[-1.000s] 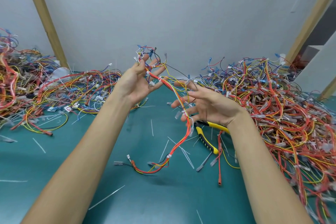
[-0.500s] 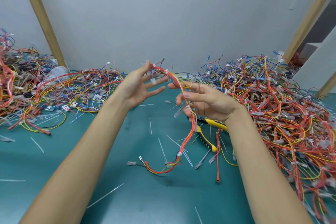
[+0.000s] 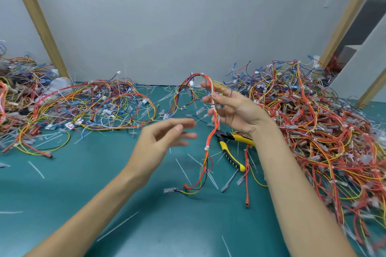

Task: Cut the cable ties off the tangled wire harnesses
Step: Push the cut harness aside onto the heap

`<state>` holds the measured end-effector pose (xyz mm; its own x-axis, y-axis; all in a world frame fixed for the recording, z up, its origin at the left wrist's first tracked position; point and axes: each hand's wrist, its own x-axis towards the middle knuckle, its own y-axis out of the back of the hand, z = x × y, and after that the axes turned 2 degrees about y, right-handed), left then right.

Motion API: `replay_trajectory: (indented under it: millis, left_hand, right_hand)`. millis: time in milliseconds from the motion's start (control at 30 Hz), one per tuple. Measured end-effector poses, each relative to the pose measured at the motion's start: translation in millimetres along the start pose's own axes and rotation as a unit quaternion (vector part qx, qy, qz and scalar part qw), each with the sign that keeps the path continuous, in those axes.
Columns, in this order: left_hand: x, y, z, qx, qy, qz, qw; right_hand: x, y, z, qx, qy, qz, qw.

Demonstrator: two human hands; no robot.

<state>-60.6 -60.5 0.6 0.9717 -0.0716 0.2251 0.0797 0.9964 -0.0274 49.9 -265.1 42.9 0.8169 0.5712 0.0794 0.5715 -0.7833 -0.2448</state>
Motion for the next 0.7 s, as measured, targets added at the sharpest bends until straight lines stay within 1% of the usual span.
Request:
replay_trajectory:
  millis: [33, 100, 133, 200, 300, 400, 533, 700]
  left_hand:
    - [-6.5, -3.4, -1.7, -0.042, 0.036, -0.050, 0.997]
    - [-13.5, -8.5, -3.9, -0.122, 0.107, -0.137, 0.977]
    - [-15.1, -10.7, -4.1, -0.156, 0.132, -0.168, 0.965]
    - [-16.6, -13.9, -3.0, -0.221, 0.162, -0.201, 0.940]
    - [-17.1, -13.5, 1.7, -0.297, 0.181, -0.214, 0.913]
    - [-16.3, -8.6, 6.8, -0.320, 0.188, -0.222, 0.902]
    - [-15.7, -4.8, 10.4, -0.324, 0.195, -0.212, 0.901]
    - [-17.1, -6.2, 12.8, -0.315, 0.179, -0.179, 0.915]
  right_hand:
    - [0.7, -0.3, 0.6, 0.007, -0.001, 0.012, 1.000]
    - [2.3, -0.6, 2.3, 0.008, -0.003, 0.034, 0.999]
    - [2.8, -1.0, 3.6, 0.002, -0.007, 0.043, 0.999]
    - [3.1, -1.3, 6.5, -0.016, -0.017, 0.057, 0.998]
    - [3.3, -0.6, 10.3, -0.032, -0.021, 0.069, 0.997]
    - [4.5, -0.2, 11.6, -0.043, -0.021, 0.075, 0.996]
    - [4.8, 1.1, 12.6, -0.044, -0.027, 0.075, 0.996]
    - [4.3, 2.5, 11.7, -0.043, -0.028, 0.079, 0.996]
